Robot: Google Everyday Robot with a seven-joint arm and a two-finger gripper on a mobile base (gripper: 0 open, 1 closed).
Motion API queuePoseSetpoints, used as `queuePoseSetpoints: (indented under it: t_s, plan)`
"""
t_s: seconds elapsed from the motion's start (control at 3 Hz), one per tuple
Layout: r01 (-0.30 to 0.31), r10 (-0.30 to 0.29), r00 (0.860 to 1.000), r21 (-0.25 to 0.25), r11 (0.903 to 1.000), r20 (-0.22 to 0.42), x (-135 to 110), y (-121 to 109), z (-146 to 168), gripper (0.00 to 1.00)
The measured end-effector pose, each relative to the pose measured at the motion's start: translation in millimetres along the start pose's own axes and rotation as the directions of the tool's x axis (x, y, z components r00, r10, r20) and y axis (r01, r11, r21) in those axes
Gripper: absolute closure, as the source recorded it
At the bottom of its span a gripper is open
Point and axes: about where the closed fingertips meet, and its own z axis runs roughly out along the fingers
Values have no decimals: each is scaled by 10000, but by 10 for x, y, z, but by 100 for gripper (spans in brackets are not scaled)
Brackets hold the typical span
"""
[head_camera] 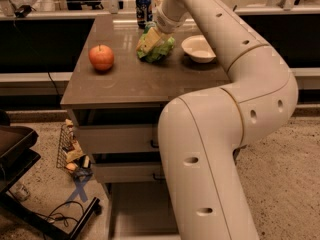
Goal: Place green rice chip bag into bottom drawer
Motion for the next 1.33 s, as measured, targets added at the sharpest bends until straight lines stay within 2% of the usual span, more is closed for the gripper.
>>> queuePoseSetpoints:
  t_s: [0.33, 0.67, 1.0, 1.33]
  plan:
    - [131, -131, 9999, 184, 9997, -6, -23, -22, -62, 100]
    - [349, -361, 9993, 862, 9957, 128, -33, -170, -406, 100]
    - [153, -194, 9994, 1419, 9898, 274, 144, -355, -881, 100]
    - [-377, 253, 9969, 1696, 9848, 752, 533, -483, -1477, 100]
